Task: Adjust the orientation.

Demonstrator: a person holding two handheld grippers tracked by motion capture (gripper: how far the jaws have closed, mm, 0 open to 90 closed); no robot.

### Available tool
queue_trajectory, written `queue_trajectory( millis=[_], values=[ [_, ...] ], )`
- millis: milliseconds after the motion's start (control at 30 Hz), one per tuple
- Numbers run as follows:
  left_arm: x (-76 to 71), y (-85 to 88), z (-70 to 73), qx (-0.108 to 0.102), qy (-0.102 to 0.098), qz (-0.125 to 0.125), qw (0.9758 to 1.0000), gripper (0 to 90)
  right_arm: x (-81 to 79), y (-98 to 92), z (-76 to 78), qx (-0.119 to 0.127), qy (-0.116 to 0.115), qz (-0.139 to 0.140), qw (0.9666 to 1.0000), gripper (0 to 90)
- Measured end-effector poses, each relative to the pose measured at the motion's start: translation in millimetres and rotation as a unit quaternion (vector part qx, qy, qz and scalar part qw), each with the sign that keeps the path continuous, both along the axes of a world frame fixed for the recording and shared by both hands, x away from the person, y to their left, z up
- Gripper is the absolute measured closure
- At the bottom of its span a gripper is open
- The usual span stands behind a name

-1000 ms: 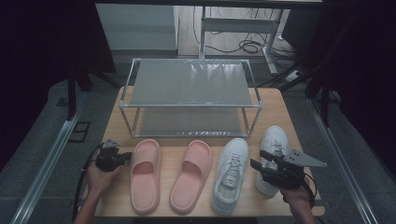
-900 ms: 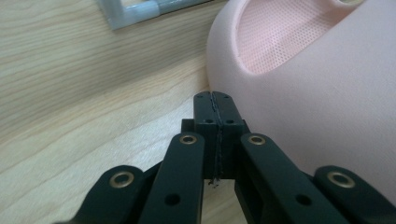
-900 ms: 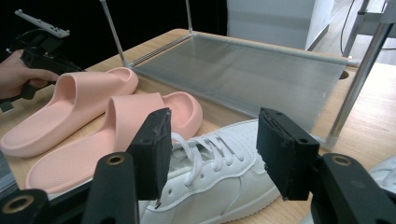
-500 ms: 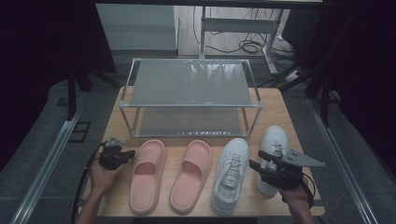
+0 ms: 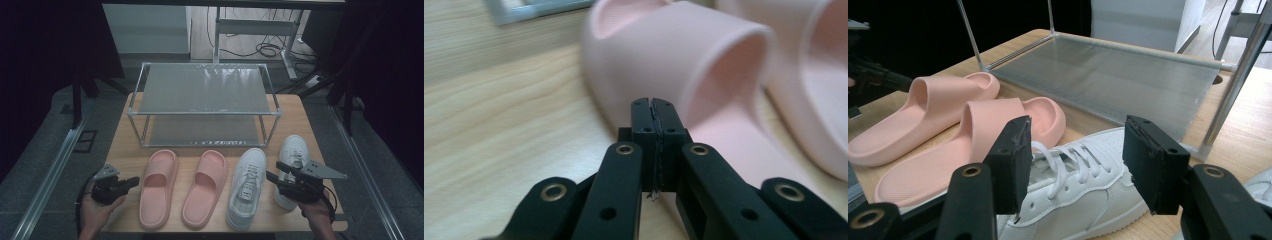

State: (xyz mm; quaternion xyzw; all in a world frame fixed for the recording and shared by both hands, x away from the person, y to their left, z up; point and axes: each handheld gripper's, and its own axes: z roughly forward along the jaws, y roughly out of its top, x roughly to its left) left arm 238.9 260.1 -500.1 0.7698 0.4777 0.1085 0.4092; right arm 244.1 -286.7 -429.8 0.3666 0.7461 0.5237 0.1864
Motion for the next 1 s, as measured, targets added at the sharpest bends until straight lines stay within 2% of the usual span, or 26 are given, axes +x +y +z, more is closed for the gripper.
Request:
queue_trajectory(
  millis=[167,367,1000],
  values=[
    [-7.6,-15.4,1.5,-0.002,-0.004,-0.015,0.9999,89.8,-0.4,-0.4,0.1,0.001,0.0,0.0,1.0,46.3],
    [0.7,-26.5,-6.9,0.015,0.007,-0.015,0.9998,89.7,-0.4,-1.7,0.2,-0.001,0.001,0.001,1.0,46.3],
    [4.2,-17.9,-7.2,0.016,0.01,-0.007,0.9998,89.7,-0.6,-0.3,-0.8,-0.004,0.003,0.003,1.0,46.3]
  ],
)
